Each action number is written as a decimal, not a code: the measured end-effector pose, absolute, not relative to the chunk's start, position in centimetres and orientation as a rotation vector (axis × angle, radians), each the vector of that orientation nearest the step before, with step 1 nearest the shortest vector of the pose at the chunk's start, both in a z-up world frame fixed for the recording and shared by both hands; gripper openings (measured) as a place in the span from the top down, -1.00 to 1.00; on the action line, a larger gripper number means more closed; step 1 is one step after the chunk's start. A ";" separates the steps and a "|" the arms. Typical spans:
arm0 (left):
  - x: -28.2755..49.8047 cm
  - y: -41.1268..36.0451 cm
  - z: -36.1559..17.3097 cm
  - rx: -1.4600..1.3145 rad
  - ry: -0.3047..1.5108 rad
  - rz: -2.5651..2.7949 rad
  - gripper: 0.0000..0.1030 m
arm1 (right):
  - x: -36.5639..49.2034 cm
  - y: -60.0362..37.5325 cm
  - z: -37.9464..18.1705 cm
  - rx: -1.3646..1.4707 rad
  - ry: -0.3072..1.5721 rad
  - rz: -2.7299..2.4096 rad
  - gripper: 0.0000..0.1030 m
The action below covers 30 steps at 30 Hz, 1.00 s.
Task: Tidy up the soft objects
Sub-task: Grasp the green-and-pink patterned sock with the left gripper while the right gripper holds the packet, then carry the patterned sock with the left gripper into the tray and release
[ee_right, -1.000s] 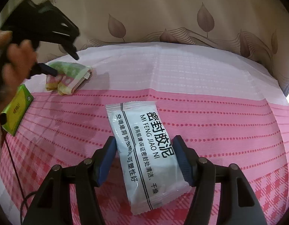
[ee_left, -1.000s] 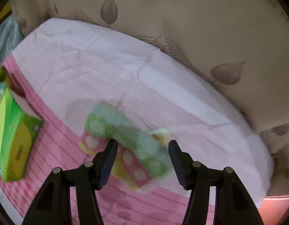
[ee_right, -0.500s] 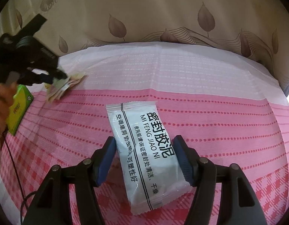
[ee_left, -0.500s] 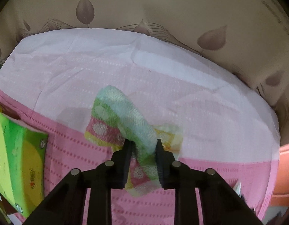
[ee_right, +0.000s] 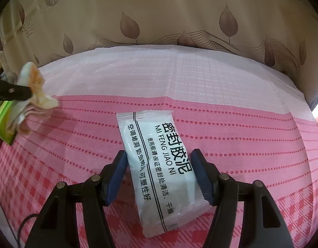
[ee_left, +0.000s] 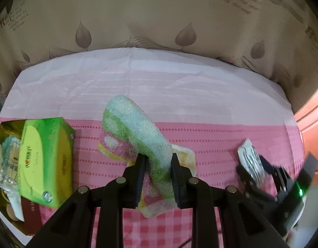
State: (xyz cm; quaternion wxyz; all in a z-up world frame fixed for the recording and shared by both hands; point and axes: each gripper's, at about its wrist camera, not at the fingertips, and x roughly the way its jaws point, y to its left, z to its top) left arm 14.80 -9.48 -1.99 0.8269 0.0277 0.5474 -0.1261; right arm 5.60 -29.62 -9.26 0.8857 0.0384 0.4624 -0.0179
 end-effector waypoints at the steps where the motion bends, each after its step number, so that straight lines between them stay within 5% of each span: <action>1: 14.1 -9.1 -1.5 0.066 1.156 -0.276 0.54 | 5.6 -29.6 -9.2 0.078 0.962 -0.038 -0.22; 30: 11.9 11.4 5.7 0.117 1.009 0.031 0.54 | 5.8 -29.6 -9.2 0.060 0.966 -0.046 -0.22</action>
